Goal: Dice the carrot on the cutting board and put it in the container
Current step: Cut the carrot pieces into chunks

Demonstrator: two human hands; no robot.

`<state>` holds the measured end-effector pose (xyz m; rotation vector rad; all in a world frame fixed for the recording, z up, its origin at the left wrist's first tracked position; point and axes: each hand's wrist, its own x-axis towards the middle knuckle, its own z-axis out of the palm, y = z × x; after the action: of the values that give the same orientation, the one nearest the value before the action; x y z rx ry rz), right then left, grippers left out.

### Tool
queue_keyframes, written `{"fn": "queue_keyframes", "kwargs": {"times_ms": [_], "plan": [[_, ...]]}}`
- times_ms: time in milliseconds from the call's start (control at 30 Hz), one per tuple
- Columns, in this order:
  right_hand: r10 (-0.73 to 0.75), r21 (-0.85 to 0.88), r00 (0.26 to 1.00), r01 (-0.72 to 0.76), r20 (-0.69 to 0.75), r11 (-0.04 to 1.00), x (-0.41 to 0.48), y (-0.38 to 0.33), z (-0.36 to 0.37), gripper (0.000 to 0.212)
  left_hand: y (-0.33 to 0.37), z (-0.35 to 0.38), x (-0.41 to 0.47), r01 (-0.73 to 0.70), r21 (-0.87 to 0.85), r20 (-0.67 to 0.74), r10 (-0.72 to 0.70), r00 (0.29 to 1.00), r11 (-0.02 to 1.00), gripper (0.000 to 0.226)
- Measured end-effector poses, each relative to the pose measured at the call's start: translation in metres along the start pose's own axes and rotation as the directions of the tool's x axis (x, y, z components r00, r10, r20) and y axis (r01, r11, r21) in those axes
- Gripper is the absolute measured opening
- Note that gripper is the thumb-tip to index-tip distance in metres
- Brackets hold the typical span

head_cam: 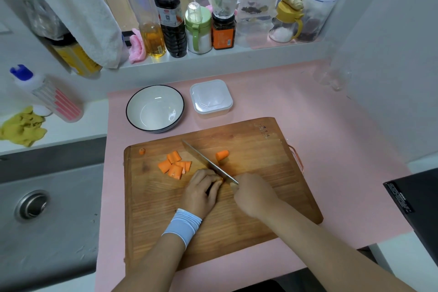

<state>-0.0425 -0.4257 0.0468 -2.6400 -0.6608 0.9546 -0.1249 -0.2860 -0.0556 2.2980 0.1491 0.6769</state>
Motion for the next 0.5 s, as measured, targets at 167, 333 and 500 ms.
{"fn": "queue_keyframes", "kwargs": {"times_ms": [167,333,500], "plan": [[0.004,-0.031,1.000,-0.004,-0.005,1.000,-0.008,0.004,-0.001,0.022,-0.001,0.001,-0.001,-0.031,0.040,0.013,0.030,0.999,0.999,0.006],[0.028,-0.007,1.000,-0.027,0.011,1.000,-0.006,0.003,-0.006,0.024,-0.001,0.001,-0.001,-0.039,0.049,0.012,0.038,0.999,0.998,0.005],[-0.008,-0.026,1.000,0.008,-0.016,1.000,-0.013,-0.003,-0.012,0.026,-0.001,0.001,-0.002,-0.013,0.034,-0.012,0.013,1.000,0.999,0.003]]}}
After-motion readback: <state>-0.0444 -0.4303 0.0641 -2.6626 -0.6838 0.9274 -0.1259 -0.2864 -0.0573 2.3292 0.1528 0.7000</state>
